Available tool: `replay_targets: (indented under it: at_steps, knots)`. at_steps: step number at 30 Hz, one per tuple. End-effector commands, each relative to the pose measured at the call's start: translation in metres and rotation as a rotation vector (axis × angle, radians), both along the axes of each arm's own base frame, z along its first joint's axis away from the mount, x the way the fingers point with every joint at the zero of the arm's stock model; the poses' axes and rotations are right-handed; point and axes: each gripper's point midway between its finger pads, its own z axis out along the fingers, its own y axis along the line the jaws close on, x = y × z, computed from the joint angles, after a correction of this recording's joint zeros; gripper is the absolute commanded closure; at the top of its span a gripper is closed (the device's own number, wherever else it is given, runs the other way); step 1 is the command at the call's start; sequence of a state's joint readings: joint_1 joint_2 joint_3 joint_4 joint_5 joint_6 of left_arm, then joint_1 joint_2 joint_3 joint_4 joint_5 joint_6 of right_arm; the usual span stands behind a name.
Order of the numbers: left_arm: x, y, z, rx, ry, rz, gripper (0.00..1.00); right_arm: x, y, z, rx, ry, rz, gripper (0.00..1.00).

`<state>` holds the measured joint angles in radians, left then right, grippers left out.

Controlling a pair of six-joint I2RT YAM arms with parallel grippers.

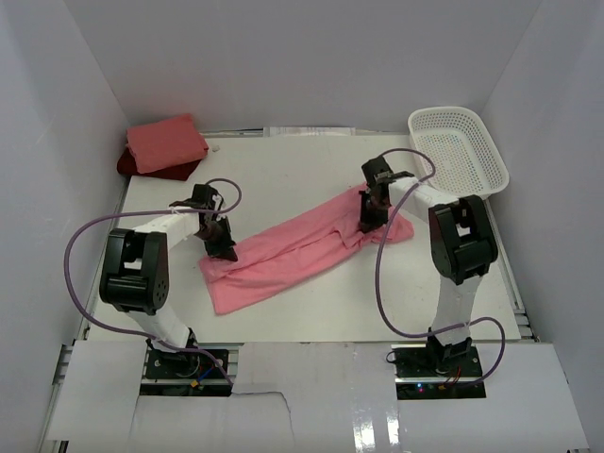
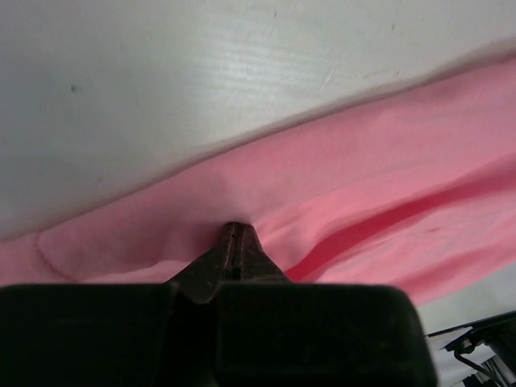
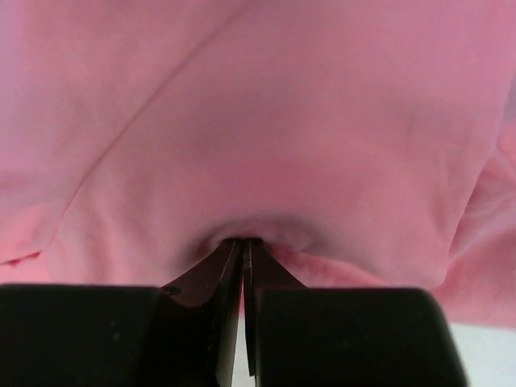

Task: Fold and stack the t-shirts
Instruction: Rotate the tshirt 90 degrees

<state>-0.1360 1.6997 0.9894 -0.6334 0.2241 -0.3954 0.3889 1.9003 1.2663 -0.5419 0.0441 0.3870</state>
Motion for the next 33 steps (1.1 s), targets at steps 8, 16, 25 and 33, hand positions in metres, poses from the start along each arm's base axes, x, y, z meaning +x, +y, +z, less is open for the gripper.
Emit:
replay_targets:
  at_steps: [8, 16, 25, 33]
  knots:
    - [-0.05, -0.015, 0.021, -0.015, 0.004, 0.056, 1.0, 0.106, -0.002, -0.026, -0.073, 0.018, 0.125, 0.92]
    - [-0.09, -0.059, 0.016, -0.064, 0.043, 0.006, 1.0, 0.181, 0.014, -0.021, 0.008, -0.099, 0.158, 0.92]
    - [-0.145, -0.088, -0.012, -0.049, 0.136, -0.055, 1.0, 0.201, -0.012, -0.041, 0.011, -0.129, 0.119, 0.92]
    - [-0.18, -0.099, -0.028, -0.029, 0.18, -0.095, 1.0, 0.224, -0.025, -0.041, 0.013, -0.186, 0.114, 0.9]
